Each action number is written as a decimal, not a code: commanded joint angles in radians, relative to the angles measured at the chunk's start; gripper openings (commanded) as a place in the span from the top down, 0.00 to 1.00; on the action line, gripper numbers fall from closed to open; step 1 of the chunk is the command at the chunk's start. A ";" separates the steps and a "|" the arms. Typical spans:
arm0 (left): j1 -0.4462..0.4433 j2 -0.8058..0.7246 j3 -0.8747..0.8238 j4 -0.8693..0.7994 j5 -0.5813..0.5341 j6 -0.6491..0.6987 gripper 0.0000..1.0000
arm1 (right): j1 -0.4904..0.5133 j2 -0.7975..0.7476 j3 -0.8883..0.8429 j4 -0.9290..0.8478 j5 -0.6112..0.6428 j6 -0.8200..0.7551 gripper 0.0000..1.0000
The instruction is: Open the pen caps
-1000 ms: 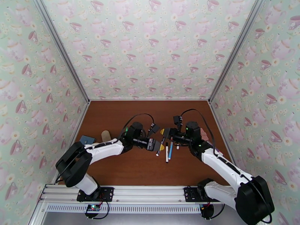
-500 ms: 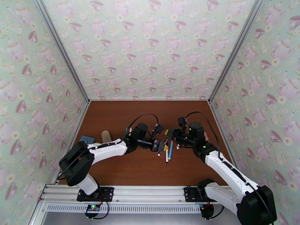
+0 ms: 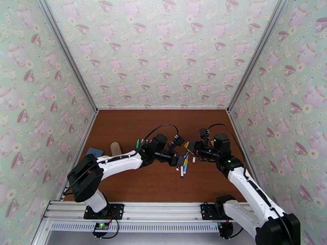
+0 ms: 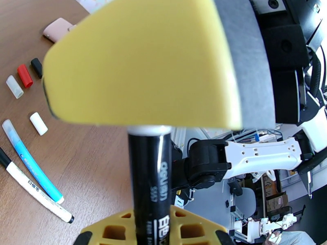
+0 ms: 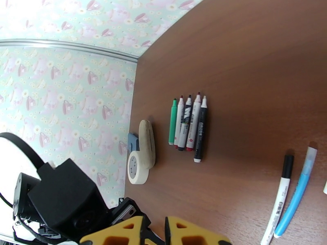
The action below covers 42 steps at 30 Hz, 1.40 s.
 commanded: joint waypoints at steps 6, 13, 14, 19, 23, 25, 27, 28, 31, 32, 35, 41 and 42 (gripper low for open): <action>-0.044 -0.025 -0.032 -0.267 0.068 0.122 0.98 | -0.118 -0.003 0.042 0.016 0.212 -0.037 0.99; -0.087 -0.039 0.036 -0.424 -0.104 0.196 0.99 | -0.119 0.002 0.064 -0.070 0.274 -0.043 1.00; -0.084 -0.049 0.027 -0.398 -0.094 0.187 0.99 | -0.119 0.001 0.060 -0.070 0.275 -0.051 1.00; -0.052 -0.097 -0.010 -0.326 -0.118 0.132 0.97 | -0.119 0.013 0.048 -0.171 0.275 -0.131 0.98; -0.029 -0.145 -0.047 -0.248 -0.163 0.083 0.97 | -0.118 0.024 0.041 -0.312 0.346 -0.220 0.97; -0.025 -0.167 -0.047 -0.249 -0.221 0.080 0.97 | -0.115 0.052 0.044 -0.375 0.382 -0.258 0.97; -0.021 -0.187 -0.046 -0.268 -0.298 0.075 0.97 | -0.114 0.091 0.033 -0.396 0.401 -0.288 0.96; -0.018 -0.193 -0.046 -0.281 -0.332 0.075 0.97 | -0.113 0.112 0.024 -0.397 0.412 -0.300 0.96; -0.005 -0.204 -0.046 -0.325 -0.406 0.073 0.98 | -0.108 0.178 0.003 -0.385 0.459 -0.319 0.96; -0.004 -0.208 -0.076 -0.329 -0.416 0.073 0.97 | -0.107 0.200 0.002 -0.379 0.465 -0.325 0.96; 0.001 -0.215 -0.081 -0.349 -0.445 0.073 0.97 | -0.095 0.291 0.020 -0.374 0.478 -0.353 0.93; 0.004 -0.207 -0.070 -0.386 -0.448 0.082 0.97 | -0.079 0.442 0.075 -0.378 0.517 -0.423 0.92; 0.005 -0.208 -0.071 -0.386 -0.448 0.081 0.97 | -0.079 0.459 0.084 -0.381 0.526 -0.432 0.91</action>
